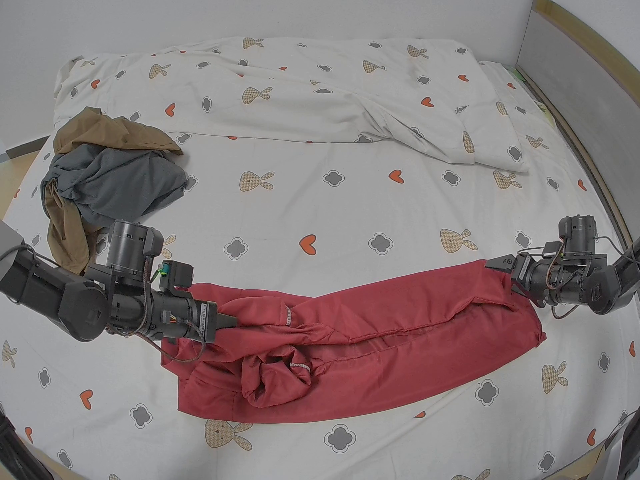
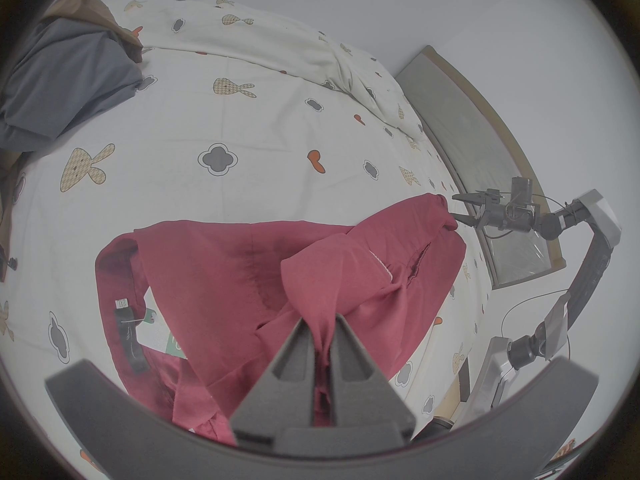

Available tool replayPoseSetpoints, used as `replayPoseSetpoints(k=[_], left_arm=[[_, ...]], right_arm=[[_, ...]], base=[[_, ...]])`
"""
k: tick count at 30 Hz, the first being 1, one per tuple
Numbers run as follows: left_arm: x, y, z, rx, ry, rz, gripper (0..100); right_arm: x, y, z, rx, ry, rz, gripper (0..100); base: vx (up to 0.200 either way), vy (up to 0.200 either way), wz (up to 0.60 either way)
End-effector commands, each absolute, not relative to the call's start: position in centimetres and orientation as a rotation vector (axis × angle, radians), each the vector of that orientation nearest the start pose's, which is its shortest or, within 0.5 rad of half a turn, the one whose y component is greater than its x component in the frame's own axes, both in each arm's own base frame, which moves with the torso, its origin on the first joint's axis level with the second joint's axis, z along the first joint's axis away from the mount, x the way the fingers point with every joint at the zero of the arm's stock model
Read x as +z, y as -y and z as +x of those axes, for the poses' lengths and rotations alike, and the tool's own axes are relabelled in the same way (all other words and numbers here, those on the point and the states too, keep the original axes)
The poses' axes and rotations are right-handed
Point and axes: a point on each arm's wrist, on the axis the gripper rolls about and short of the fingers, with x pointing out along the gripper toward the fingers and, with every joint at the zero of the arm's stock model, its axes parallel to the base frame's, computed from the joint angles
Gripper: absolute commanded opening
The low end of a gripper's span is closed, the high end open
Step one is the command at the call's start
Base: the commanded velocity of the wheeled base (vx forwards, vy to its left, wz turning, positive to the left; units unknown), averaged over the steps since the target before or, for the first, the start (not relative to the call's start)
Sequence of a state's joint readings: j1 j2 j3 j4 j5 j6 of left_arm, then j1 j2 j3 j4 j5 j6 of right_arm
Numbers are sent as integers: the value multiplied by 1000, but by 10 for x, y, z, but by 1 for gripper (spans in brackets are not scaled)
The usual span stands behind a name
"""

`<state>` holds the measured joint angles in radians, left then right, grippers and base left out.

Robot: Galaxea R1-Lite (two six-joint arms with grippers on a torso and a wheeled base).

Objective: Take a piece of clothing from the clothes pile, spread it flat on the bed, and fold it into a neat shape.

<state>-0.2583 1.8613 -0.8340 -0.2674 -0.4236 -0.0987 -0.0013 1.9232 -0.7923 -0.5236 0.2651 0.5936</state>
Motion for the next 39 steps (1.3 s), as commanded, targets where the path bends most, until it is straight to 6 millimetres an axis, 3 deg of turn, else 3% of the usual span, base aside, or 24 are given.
replayPoseSetpoints(k=[1,7,13,16,17,18,22,30,34,39], left_arm=[[108,89,301,-609,-803,-155,0],[106,89,301,-612,-807,-154,0],[104,89,301,-611,-814,-154,0],[104,90,301,-611,-812,-154,0],[104,90,301,-611,-812,-154,0],[105,89,301,-611,-811,-154,0],[105,88,301,-609,-810,-154,0],[106,88,300,-607,-807,-156,0],[107,87,302,-603,-803,-157,0],[107,86,302,-600,-803,-159,0]], right_arm=[[95,-4,335,70,-667,657,100],[116,-23,325,135,-633,675,100],[113,-46,324,179,-669,698,100],[101,-51,328,178,-705,691,100],[79,-53,338,154,-762,686,100],[70,-54,343,140,-780,683,100],[51,-47,354,84,-804,684,100],[54,-21,359,19,-765,711,100],[69,-6,355,-3,-719,724,100],[86,-9,346,29,-687,723,100]], base=[[0,0,0],[0,0,0],[0,0,0],[0,0,0],[0,0,0],[0,0,0],[0,0,0],[0,0,0],[0,0,0],[0,0,0]])
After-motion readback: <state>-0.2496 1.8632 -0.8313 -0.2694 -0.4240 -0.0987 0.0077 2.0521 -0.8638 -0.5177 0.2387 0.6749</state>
